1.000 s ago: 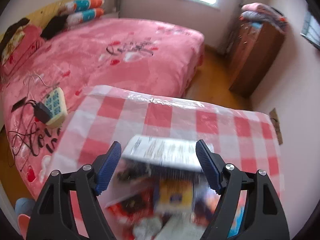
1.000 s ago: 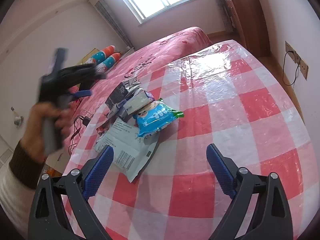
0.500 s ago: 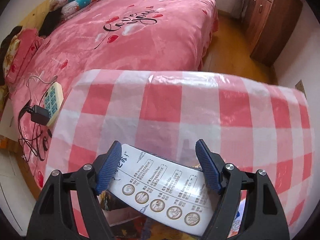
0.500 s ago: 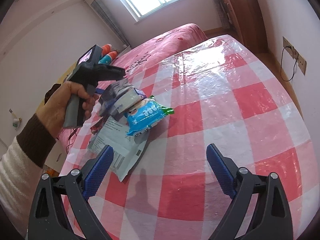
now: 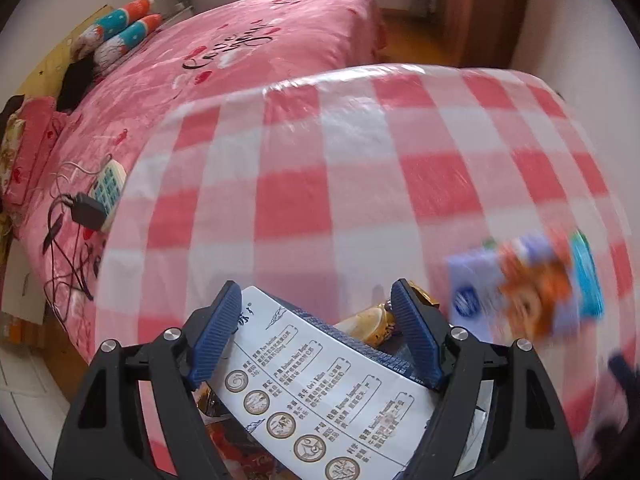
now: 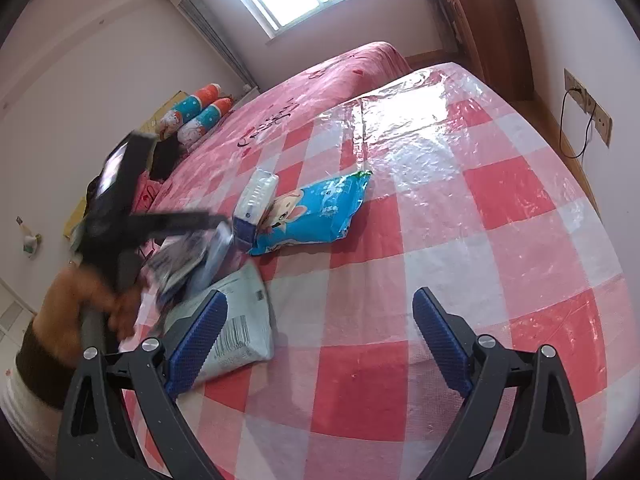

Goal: Collect trash
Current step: 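Lift the milk-powder bag off the pile with the left gripper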

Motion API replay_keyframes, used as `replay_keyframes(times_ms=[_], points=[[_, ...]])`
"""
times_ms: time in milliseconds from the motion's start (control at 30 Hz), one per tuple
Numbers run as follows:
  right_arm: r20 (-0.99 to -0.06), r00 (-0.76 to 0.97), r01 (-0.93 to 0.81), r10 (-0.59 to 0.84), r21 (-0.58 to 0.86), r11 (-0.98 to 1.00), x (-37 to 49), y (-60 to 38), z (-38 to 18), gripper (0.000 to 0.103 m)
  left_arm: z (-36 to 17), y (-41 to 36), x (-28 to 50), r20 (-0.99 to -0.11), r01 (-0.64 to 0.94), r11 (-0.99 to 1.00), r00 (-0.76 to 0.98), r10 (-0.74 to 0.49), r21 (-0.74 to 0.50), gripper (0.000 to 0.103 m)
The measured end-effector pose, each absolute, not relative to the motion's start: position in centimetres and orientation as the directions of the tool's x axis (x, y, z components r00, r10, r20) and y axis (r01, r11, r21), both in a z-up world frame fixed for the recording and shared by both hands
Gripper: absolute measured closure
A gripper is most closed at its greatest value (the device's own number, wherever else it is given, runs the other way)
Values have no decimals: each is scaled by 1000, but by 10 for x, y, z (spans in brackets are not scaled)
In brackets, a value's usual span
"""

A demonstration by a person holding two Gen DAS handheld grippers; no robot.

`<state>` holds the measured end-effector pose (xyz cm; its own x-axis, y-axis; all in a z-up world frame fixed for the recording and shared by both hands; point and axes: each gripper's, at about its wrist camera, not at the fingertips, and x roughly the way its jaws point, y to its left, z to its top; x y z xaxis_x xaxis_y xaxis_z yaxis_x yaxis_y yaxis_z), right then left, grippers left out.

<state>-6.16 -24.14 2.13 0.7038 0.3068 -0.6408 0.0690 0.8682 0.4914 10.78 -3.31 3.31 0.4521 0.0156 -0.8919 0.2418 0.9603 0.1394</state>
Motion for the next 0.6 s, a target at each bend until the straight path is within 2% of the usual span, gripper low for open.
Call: replay_keyframes(times_ms=[100, 200, 433, 600], points=[[-640, 700, 61, 316, 495, 867, -61, -238, 19, 10, 34, -30, 78, -890, 283, 950, 455, -12, 131, 26], [-642, 693, 46, 329, 495, 868, -61, -232, 17, 10, 41, -19, 59, -880, 297, 952, 468, -78, 73, 26], [-646, 668, -8, 370, 491, 871, -57, -214, 15, 10, 78, 40, 26, -814, 142, 987, 563, -144, -77, 26], [-644, 652, -52, 401, 489, 871, -54, -198, 14, 10, 78, 64, 13, -824, 61, 971, 519, -228, -231, 26]])
